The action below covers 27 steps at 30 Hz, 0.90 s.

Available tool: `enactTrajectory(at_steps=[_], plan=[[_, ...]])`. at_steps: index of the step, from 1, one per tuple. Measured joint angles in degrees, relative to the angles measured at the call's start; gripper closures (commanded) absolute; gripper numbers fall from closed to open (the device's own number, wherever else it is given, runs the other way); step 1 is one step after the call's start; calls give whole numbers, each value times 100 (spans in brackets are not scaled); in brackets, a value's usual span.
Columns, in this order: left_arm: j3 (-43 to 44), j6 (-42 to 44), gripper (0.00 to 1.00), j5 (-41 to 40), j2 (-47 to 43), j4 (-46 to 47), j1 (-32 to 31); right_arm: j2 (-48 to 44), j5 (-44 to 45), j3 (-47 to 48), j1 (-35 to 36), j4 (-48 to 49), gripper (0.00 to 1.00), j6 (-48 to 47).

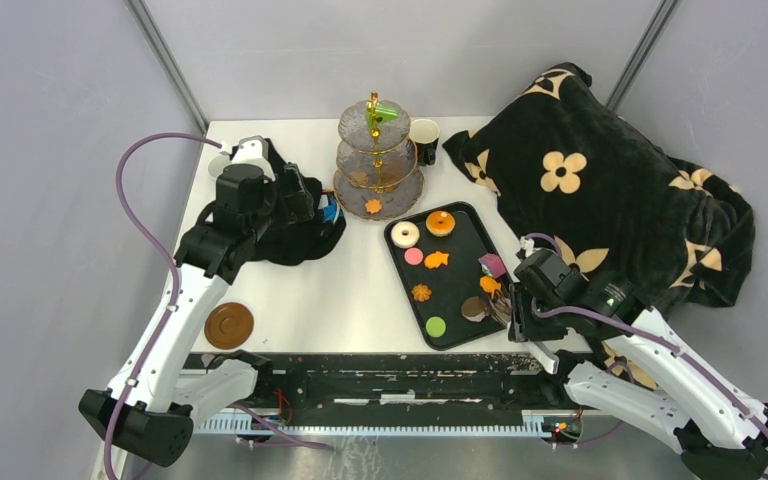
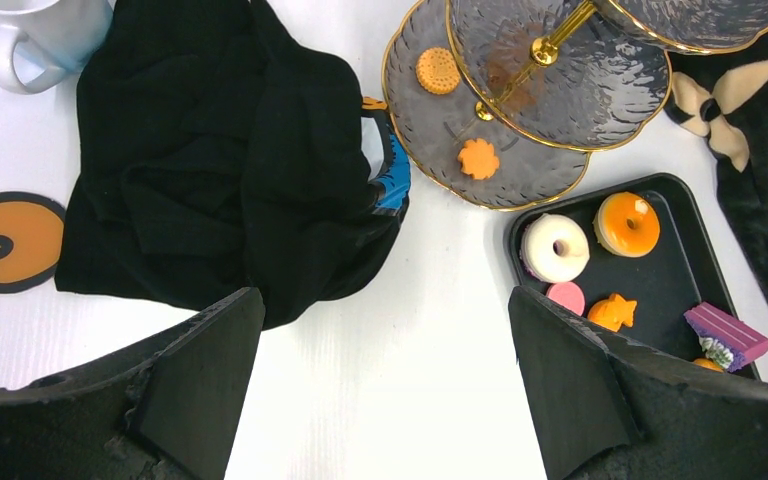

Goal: Serve the afternoon tea

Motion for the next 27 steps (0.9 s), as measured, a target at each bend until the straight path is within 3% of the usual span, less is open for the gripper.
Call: enactTrajectory(at_steps=[6,14,21,27], plan=[[-2,0,1,0,0,0,0,39,-212,-83,0,179,58,61],[-44,0,1,0,-2,22,0,42,-505,-122,0,367,98,144],[-83,0,1,-2,-39,28,0,205,-492,-35,0,426,99,98],[-87,0,1,-4,-50,39,0,527,-22,647,0,492,99,-57]])
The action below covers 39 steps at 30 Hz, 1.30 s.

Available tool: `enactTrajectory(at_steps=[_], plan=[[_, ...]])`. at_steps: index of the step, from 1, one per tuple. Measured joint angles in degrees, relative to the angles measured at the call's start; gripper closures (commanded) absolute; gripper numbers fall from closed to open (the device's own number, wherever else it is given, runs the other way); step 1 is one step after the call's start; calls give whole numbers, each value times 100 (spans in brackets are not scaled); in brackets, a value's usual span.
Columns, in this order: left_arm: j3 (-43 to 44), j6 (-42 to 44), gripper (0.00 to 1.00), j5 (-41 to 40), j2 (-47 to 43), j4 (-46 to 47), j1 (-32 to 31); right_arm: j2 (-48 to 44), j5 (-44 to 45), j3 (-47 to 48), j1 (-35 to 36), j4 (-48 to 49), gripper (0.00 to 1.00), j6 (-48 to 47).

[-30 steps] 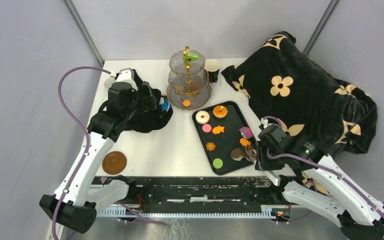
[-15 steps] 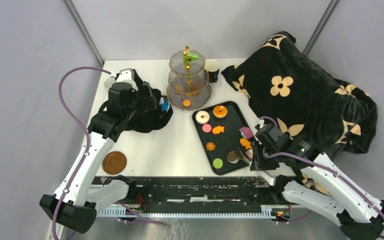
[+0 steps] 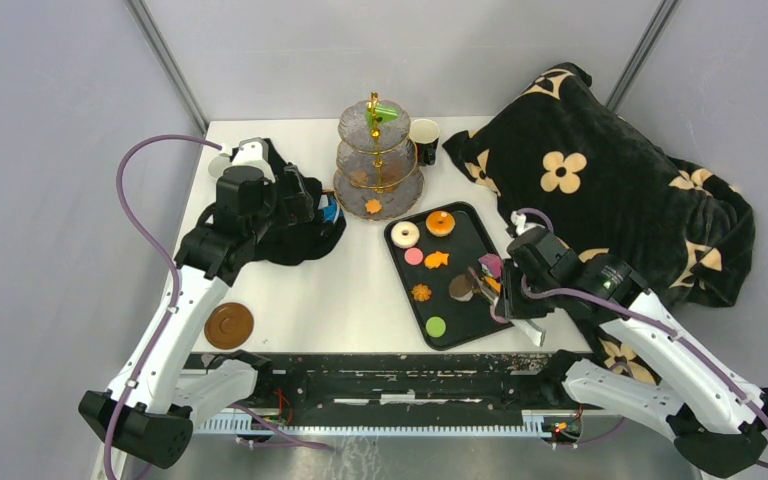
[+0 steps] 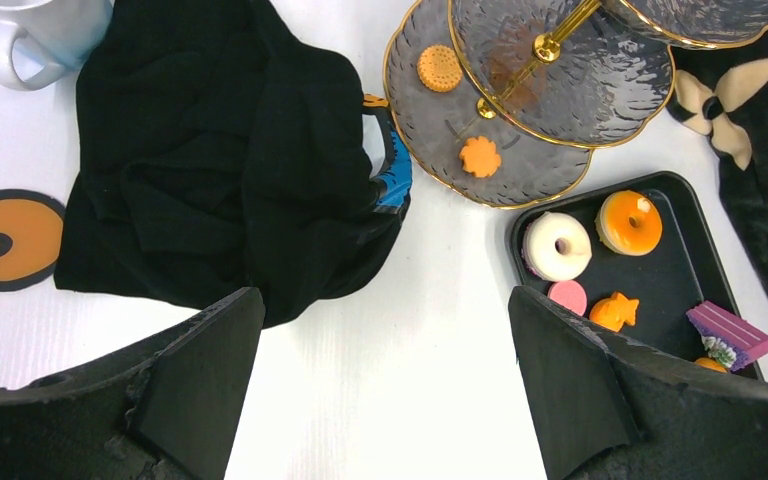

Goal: Serve the afternoon tea

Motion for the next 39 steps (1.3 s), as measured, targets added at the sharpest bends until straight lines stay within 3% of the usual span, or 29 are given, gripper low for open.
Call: enactTrajectory(at_steps=[19,29,39], plan=[[2,15,1,-389,168,11,0,1574,863,940,-24,1917,99,-562],[79,42,1,-660,376,57,0,2938,745,1115,-409,3206,99,-828],[175,118,1,-809,474,94,0,3467,457,1285,-699,3832,99,-905]])
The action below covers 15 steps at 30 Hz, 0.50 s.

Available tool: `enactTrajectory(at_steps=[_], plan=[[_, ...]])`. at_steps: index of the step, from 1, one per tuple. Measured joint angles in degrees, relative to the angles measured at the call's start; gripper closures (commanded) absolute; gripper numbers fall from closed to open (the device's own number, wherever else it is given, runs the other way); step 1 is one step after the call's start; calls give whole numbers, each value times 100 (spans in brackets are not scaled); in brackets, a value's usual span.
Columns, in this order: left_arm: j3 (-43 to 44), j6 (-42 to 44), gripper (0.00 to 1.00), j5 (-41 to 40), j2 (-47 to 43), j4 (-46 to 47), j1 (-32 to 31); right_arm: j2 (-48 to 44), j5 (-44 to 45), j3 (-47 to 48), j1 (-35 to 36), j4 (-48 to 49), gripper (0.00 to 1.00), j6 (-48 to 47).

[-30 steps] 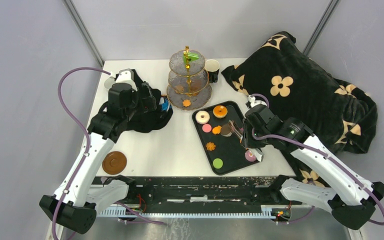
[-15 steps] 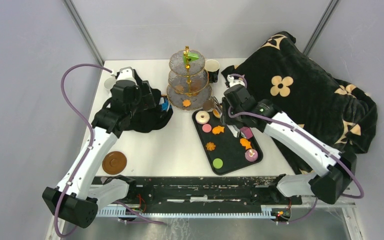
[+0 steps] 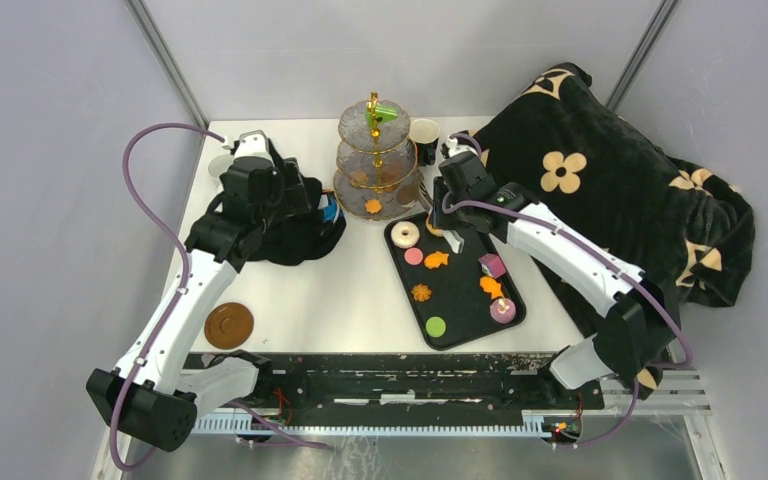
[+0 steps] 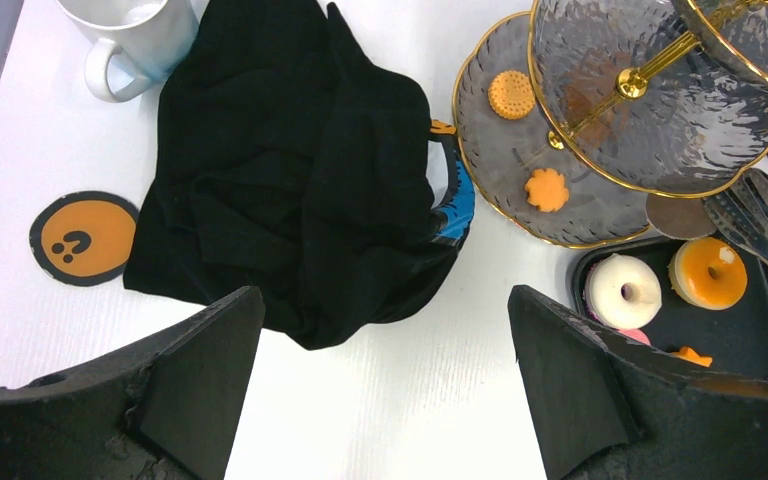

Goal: Serve the afternoon tea

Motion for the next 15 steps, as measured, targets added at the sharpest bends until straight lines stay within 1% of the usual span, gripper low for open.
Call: enactTrajectory(at_steps=[10,12,15], plan=[[0,2,1,-59,33,-4,11,793,-284,138,-76,560,98,7],[0,0,1,-76,33,-4,15,951,-337,146,-90,632,85,9],[0,2,1,-98,33,-7,26,1062,-420,149,-94,697,75,31]])
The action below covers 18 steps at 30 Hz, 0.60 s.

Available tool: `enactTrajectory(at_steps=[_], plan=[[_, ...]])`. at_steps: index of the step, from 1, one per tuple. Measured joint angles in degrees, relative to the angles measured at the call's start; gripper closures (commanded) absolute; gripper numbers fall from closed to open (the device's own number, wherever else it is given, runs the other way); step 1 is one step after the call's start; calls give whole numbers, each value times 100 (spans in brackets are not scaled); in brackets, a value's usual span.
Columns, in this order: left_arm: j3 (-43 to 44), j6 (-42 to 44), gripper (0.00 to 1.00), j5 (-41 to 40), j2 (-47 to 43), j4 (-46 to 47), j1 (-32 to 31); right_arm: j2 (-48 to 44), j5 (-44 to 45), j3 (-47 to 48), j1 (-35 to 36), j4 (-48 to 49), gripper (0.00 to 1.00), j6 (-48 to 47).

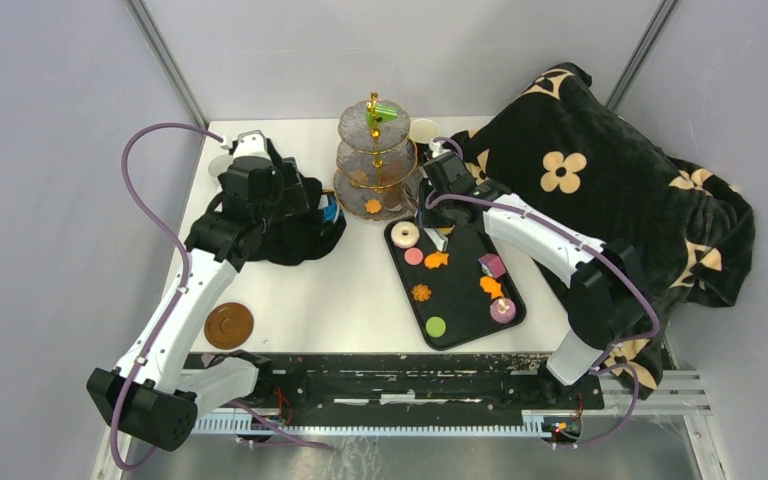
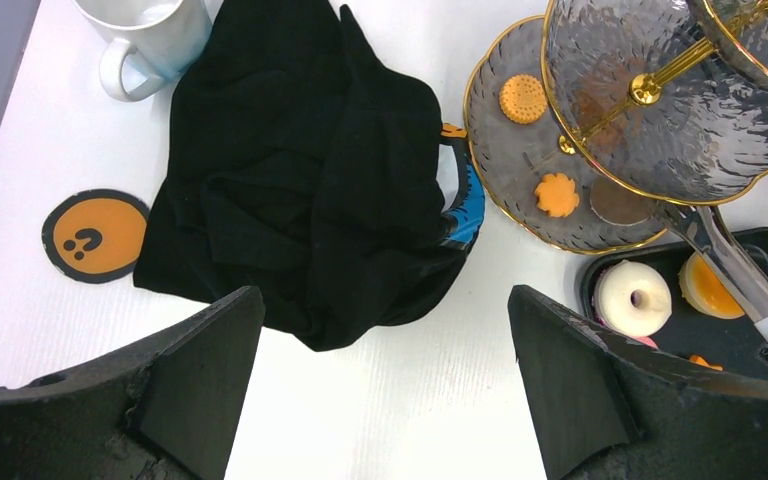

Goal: Serve the afternoon tea

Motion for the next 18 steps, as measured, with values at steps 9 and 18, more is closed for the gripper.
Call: enactTrajectory(at_steps=[9,18], plan=[[0,0,1,0,0,0,0,-22,-50,0,-4,96,57,52],[0,0,1,0,-4,0,0,-35,-177,0,-4,181,55,131]])
